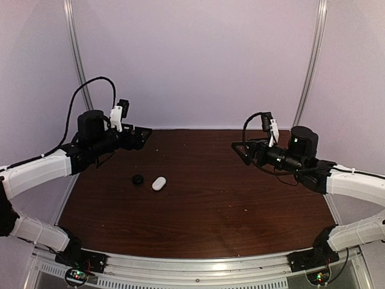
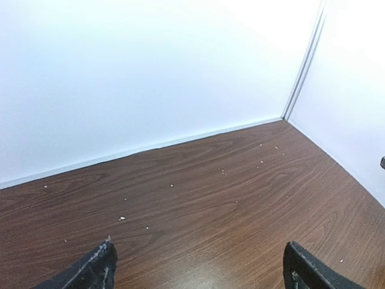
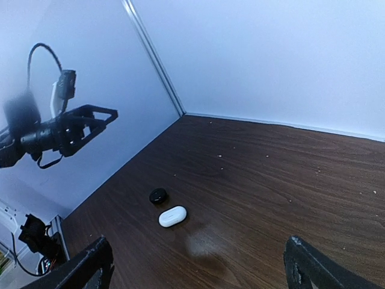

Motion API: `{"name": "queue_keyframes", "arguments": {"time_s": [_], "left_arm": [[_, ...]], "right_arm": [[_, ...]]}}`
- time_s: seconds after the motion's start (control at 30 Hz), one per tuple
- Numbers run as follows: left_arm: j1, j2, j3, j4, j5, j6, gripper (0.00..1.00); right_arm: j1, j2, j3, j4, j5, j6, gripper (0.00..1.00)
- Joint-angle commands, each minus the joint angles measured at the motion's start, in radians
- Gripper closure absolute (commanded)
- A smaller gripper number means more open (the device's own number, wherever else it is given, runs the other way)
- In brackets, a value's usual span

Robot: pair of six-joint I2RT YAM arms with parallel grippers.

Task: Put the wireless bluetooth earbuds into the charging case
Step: Reset both arms

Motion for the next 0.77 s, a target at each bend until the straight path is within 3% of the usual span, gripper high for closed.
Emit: {"name": "queue_keyframes", "arguments": {"time_s": [0.0,0.33,0.73], "left_arm": [[0.057,-0.047,-0.093,0.106,0.09,-0.098,0.02],[0.076,-0.106,-0.236,0.094,-0.045,-0.193,0.02],[0.076,-0.114,-0.33,0.14,-0.013,-0.244,0.02]], "right_arm": [[-0.062,-0.008,0.011,-0.007,0.108,0.072,0.0],[-0.169,-0.028,-0.144,0.05,0.18,0.093,0.0],[-0.182,-0.034,-0.269,0.128,0.217,0.123,0.0]]}}
